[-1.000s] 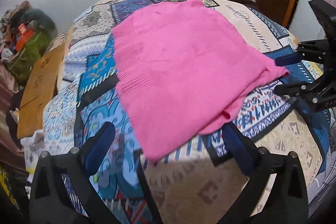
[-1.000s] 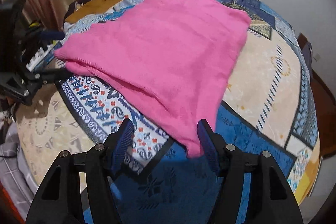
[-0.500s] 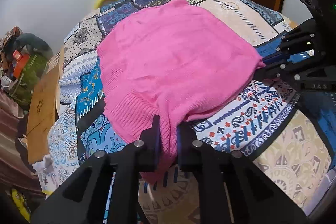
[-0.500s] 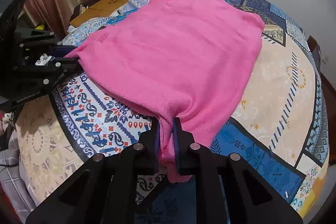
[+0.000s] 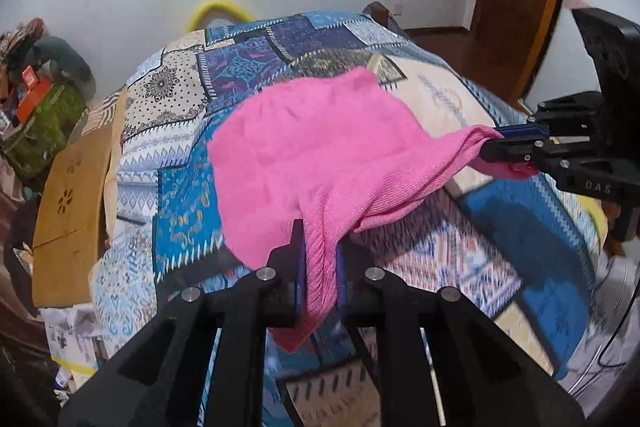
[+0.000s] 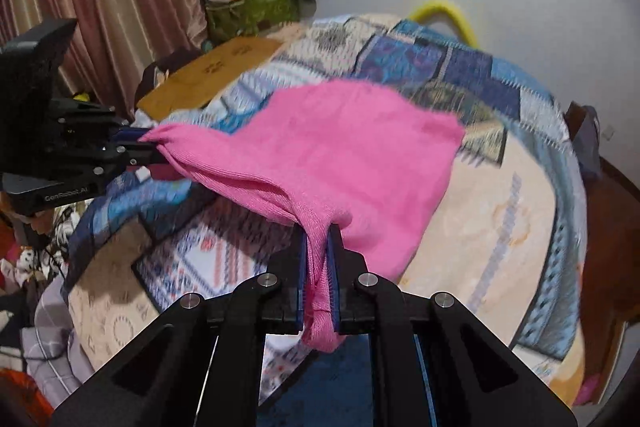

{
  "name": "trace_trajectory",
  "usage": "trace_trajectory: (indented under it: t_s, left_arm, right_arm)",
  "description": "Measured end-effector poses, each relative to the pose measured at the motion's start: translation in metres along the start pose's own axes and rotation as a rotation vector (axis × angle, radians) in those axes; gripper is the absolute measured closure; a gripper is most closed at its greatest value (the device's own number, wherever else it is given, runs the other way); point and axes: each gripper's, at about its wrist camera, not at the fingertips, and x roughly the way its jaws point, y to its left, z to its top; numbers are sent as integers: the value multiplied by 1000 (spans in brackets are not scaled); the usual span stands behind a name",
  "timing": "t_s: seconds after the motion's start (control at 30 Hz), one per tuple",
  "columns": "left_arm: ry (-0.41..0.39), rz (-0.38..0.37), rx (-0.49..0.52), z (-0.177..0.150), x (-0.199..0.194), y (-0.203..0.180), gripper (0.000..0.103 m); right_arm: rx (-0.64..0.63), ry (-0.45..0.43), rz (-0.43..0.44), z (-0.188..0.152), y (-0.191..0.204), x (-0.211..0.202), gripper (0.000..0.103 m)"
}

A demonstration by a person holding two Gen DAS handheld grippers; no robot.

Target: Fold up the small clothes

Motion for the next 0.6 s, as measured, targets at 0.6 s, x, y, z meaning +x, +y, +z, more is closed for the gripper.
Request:
trace_trajectory:
  t_s: [0.6]
  left_arm:
    - [67,-48,-42,112,97,72,91]
  right_arm:
    - [-11,25,-95,98,-74,76,95]
